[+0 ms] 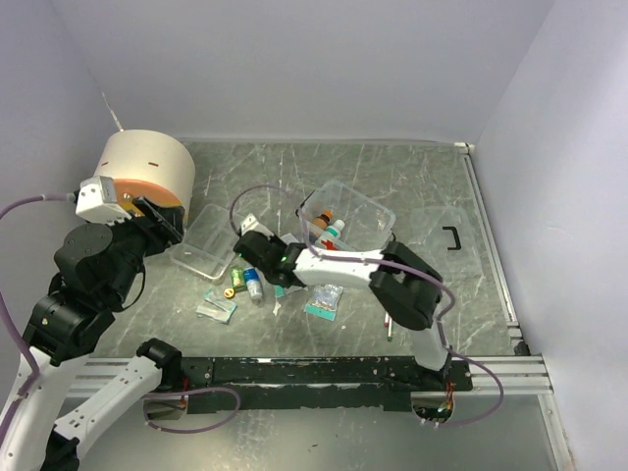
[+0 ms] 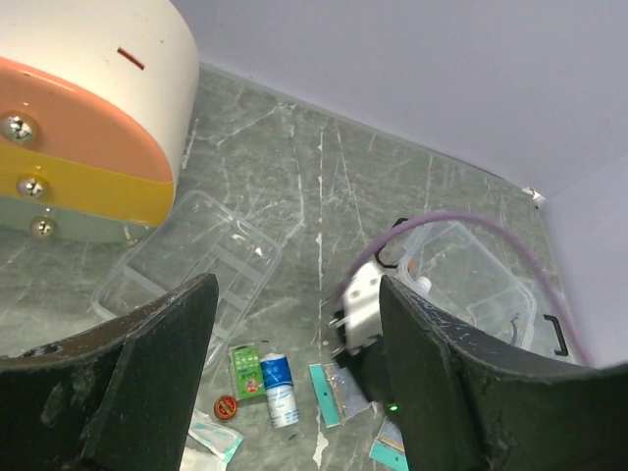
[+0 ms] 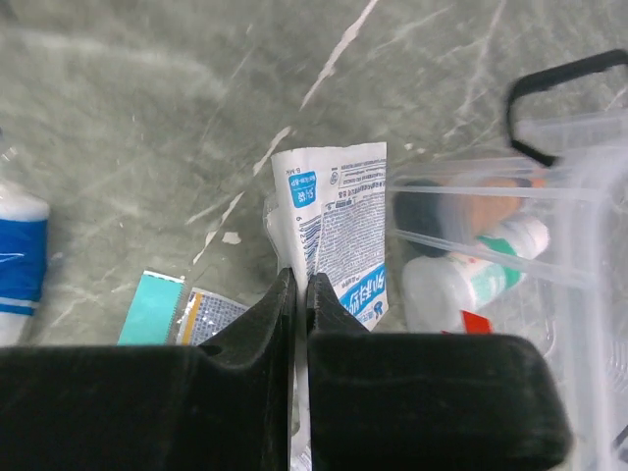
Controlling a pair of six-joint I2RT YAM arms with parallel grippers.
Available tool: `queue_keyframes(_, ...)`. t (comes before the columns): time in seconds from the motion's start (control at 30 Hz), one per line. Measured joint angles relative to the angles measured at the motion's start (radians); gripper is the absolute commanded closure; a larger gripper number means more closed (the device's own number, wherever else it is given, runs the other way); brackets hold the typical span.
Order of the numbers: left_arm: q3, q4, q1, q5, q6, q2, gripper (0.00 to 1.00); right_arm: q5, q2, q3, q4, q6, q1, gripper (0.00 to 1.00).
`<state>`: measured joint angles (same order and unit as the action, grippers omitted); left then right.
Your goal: Organize the medicine kit
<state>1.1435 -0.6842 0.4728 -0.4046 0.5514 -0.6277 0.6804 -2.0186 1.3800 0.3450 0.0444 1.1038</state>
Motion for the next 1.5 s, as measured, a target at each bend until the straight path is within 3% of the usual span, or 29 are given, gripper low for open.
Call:
queue_keyframes(0.3,-0.076,0.005,0.0,0.024,0.021,0.019,0.11,-0.25,0.319,-0.023,-0.029,0.177,-0.116,1.0)
queue_keyframes(0.37,-0.107,0.014,0.0,0.074,0.027,0.014,0.07,-0.349,0.392,-0.065,-0.063,0.224,-0.167,1.0)
queue_keyframes(0.57,-0.191,0.081,0.0,0.287,0.045,-0.052,0.08,-0.633,0.558,-0.196,-0.158,0.37,-0.304,1.0)
queue_keyframes(0.87,-0.229,0.252,0.0,0.572,0.172,-0.114,0.08,-0.981,0.752,-0.34,-0.404,0.638,-0.411,1.0)
queue_keyframes(1.13,-0.282,0.549,0.0,0.736,0.39,-0.138,0.1,-1.135,0.823,-0.433,-0.719,0.872,-0.43,1.0)
queue_keyframes(1.5,-0.299,0.767,0.0,0.757,0.564,-0.117,0.02,-1.208,0.785,-0.467,-1.133,1.159,-0.43,1.0)
